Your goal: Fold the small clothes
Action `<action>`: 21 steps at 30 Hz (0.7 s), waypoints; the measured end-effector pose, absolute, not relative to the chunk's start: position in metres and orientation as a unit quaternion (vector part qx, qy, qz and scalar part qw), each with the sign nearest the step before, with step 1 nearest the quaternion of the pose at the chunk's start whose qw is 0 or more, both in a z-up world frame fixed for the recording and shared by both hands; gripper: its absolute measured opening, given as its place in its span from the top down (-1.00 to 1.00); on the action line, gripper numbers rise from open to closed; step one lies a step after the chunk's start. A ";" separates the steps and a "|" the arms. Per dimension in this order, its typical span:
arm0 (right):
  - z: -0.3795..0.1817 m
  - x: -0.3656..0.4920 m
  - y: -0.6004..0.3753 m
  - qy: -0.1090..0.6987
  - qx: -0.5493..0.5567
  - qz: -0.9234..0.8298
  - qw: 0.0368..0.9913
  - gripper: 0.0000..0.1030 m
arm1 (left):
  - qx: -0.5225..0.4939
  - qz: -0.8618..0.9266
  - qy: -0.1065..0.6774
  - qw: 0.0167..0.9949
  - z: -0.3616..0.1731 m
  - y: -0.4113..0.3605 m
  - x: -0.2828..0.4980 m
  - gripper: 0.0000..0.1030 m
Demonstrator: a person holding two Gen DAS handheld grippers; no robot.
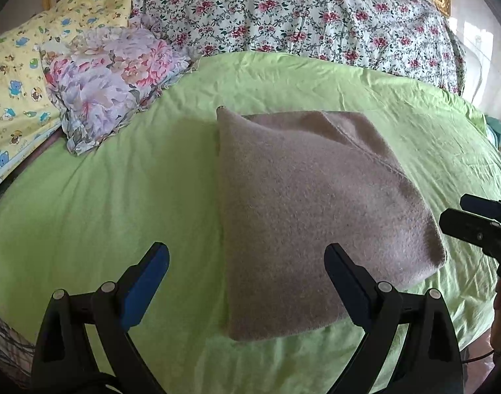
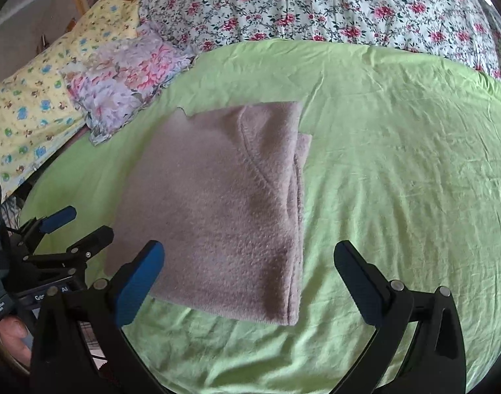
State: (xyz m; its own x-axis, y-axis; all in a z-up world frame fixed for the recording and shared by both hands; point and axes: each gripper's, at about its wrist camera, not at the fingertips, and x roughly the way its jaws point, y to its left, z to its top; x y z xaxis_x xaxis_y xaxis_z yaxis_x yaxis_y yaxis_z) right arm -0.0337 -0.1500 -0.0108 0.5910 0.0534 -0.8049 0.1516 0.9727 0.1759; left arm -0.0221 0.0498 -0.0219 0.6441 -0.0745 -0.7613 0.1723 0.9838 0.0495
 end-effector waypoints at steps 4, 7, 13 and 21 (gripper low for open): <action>-0.012 -0.027 -0.156 0.448 0.133 -0.019 0.884 -1.00 | 0.047 -0.068 0.422 0.903 -0.022 0.053 -0.016 -0.86; -0.012 -0.021 -0.158 0.445 0.135 -0.019 0.885 -1.00 | 0.039 -0.068 0.426 0.901 -0.023 0.057 -0.009 -0.86; -0.019 0.001 -0.181 0.438 0.180 -0.019 0.881 -0.96 | 0.035 -0.086 0.437 0.895 -0.028 0.054 0.017 -0.86; -0.050 0.058 -0.218 0.453 0.239 -0.024 0.858 -0.34 | -0.006 -0.109 0.462 0.880 -0.039 0.055 0.080 -0.86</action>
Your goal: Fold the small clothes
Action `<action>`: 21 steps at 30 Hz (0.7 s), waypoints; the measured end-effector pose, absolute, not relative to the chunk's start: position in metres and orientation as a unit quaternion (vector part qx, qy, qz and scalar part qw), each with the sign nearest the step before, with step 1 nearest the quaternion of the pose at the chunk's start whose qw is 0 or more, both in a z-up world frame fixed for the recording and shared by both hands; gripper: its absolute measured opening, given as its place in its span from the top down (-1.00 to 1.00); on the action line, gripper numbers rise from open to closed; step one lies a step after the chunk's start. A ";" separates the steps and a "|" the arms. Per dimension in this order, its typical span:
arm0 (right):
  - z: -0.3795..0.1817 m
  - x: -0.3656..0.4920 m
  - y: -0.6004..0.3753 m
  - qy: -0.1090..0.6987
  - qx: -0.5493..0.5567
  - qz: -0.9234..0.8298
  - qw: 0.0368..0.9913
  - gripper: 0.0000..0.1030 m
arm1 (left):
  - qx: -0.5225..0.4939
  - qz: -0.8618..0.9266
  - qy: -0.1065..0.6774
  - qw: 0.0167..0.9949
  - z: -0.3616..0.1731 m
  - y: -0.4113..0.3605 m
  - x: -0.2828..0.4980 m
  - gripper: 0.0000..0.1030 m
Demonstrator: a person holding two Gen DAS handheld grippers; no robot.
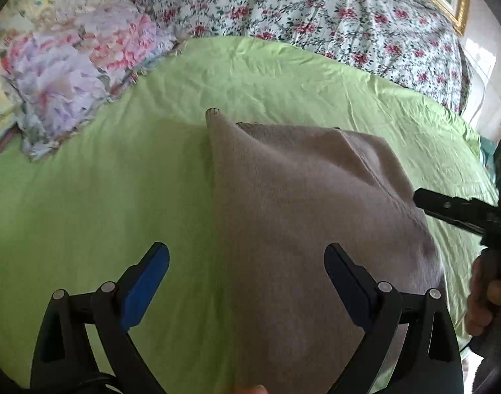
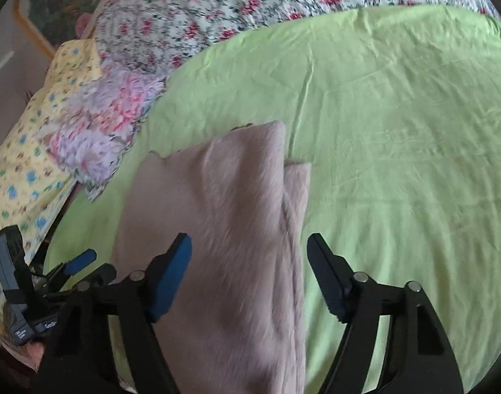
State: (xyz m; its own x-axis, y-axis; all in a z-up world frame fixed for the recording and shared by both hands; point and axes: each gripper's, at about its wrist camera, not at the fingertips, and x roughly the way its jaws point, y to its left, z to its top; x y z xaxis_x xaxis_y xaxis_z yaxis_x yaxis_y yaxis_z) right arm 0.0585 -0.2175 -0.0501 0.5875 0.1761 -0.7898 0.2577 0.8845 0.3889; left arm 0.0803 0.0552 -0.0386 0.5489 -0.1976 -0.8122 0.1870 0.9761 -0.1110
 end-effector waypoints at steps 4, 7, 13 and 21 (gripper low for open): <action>-0.065 0.082 -0.229 0.463 0.252 -0.019 0.850 0.07 | -0.022 -0.109 0.477 0.872 -0.049 0.058 0.107 -0.86; -0.072 0.096 -0.230 0.467 0.251 -0.016 0.848 0.46 | -0.055 -0.112 0.486 0.865 -0.058 0.066 0.121 -0.86; -0.054 0.099 -0.232 0.435 0.251 -0.001 0.864 0.80 | -0.064 -0.124 0.487 0.862 -0.063 0.065 0.127 -0.68; -0.077 0.078 -0.252 0.431 0.276 -0.030 0.859 0.82 | -0.044 -0.138 0.483 0.864 -0.064 0.050 0.121 -0.62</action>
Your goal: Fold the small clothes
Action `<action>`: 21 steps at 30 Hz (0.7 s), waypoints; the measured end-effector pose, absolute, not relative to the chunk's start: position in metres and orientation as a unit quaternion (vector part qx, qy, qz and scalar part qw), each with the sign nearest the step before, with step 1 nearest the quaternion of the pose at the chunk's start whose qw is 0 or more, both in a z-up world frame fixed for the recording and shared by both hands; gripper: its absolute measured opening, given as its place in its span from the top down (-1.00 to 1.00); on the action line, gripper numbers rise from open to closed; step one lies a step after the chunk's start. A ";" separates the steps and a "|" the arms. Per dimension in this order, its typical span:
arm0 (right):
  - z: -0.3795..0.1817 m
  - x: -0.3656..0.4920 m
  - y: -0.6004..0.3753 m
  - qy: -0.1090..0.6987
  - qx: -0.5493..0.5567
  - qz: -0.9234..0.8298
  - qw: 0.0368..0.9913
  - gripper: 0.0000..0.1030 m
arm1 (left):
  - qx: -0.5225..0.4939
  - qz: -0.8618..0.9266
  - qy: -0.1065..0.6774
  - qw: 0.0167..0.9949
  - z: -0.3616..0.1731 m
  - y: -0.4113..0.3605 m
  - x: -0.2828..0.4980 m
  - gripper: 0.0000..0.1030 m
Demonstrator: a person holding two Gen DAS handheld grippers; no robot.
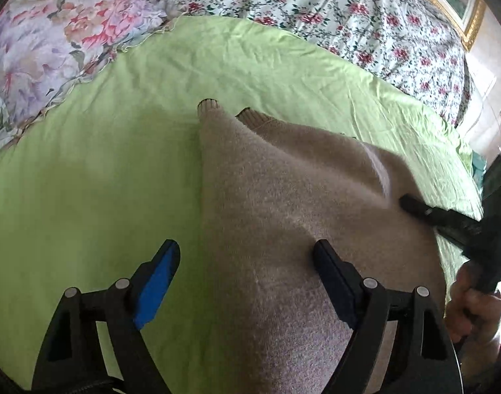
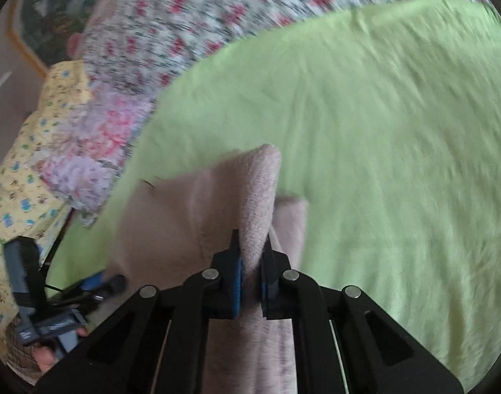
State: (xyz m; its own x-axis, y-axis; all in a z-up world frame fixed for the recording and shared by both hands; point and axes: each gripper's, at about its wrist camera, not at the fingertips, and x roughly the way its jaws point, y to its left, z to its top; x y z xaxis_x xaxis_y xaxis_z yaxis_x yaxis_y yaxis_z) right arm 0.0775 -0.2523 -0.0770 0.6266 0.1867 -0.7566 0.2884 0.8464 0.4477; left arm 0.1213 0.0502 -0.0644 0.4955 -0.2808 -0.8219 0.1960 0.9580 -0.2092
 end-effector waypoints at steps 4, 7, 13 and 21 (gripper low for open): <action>-0.079 0.082 -0.249 0.433 0.251 -0.047 0.865 0.83 | -0.044 -0.135 0.490 0.860 -0.072 0.053 0.126 -0.64; -0.073 0.078 -0.244 0.432 0.234 -0.063 0.869 0.84 | -0.054 -0.140 0.492 0.857 -0.072 0.056 0.124 -0.64; -0.079 0.082 -0.245 0.437 0.224 -0.070 0.868 0.71 | -0.055 -0.134 0.490 0.860 -0.078 0.055 0.124 -0.66; -0.035 0.028 -0.231 0.405 0.245 -0.043 0.880 0.35 | -0.026 -0.133 0.464 0.875 -0.039 0.067 0.070 -0.50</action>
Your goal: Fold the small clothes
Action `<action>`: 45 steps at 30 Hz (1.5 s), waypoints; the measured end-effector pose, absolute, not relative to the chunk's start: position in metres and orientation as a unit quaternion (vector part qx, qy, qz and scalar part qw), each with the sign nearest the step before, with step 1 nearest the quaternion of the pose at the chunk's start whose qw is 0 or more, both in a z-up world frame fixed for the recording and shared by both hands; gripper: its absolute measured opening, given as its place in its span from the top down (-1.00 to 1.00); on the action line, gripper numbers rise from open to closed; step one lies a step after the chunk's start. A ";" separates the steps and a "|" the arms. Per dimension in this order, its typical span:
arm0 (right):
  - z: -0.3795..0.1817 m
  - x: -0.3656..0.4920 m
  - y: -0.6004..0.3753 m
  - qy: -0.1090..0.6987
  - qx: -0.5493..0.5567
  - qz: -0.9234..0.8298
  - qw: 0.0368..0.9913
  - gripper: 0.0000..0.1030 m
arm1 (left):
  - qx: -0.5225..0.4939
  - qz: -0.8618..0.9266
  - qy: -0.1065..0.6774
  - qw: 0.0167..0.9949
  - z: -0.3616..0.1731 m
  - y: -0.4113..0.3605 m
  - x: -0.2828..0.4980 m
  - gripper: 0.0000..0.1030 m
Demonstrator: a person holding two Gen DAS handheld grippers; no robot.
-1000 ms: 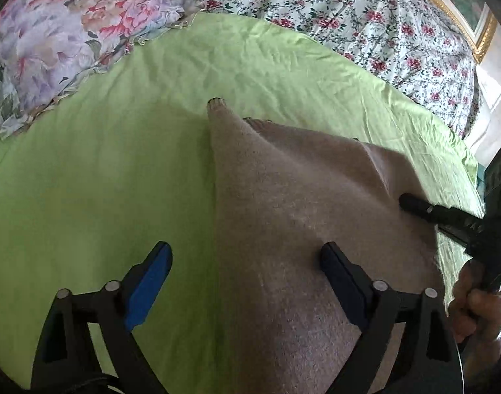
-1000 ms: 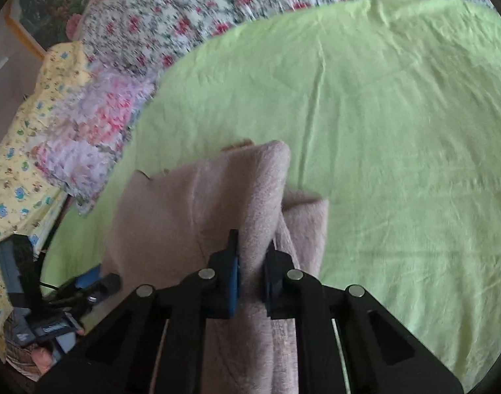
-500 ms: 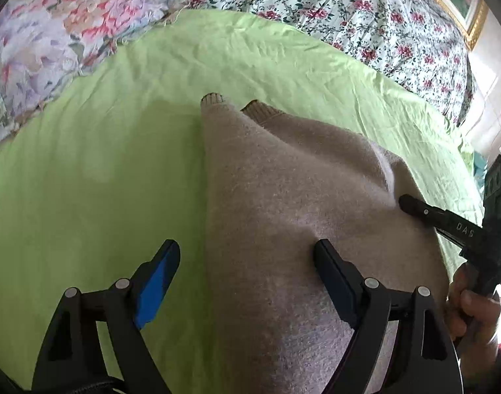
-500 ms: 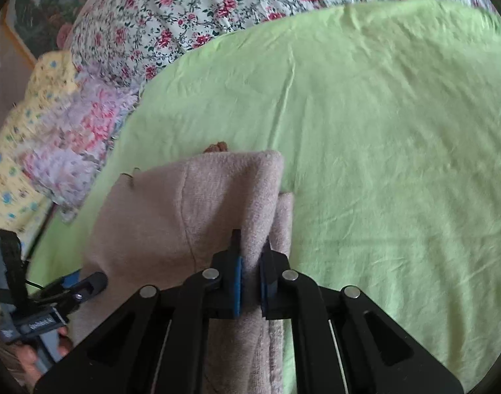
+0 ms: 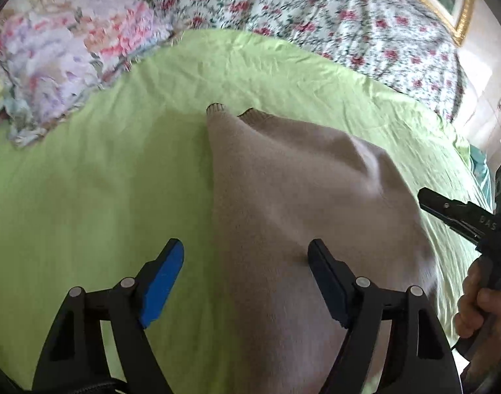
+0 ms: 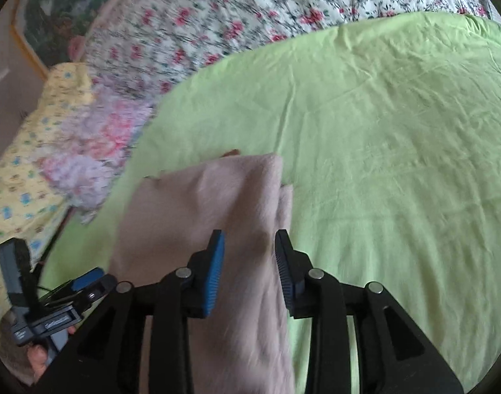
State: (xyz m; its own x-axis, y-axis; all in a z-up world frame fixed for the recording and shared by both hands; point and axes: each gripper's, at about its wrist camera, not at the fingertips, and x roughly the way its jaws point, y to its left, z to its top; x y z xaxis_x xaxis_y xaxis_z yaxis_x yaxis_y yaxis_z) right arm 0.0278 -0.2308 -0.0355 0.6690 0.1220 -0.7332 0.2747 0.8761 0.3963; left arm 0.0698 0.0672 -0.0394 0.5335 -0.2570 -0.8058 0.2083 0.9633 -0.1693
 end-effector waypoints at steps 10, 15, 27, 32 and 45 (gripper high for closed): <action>-0.073 -0.016 -0.194 0.477 0.207 -0.028 0.854 0.58 | -0.008 -0.109 0.497 0.861 -0.070 0.075 0.030 -0.56; -0.072 -0.018 -0.198 0.467 0.218 -0.031 0.856 0.57 | 0.001 -0.104 0.494 0.863 -0.071 0.071 0.033 -0.58; -0.069 -0.061 -0.172 0.477 0.193 -0.019 0.857 0.51 | 0.020 -0.108 0.506 0.856 -0.083 0.077 -0.016 -0.58; -0.040 -0.075 -0.161 0.451 0.193 0.002 0.871 0.22 | 0.039 -0.110 0.480 0.870 -0.061 0.075 -0.036 -0.56; -0.026 -0.136 -0.134 0.413 0.158 0.009 0.897 -0.50 | 0.082 -0.125 0.427 0.892 -0.052 0.061 -0.117 -0.62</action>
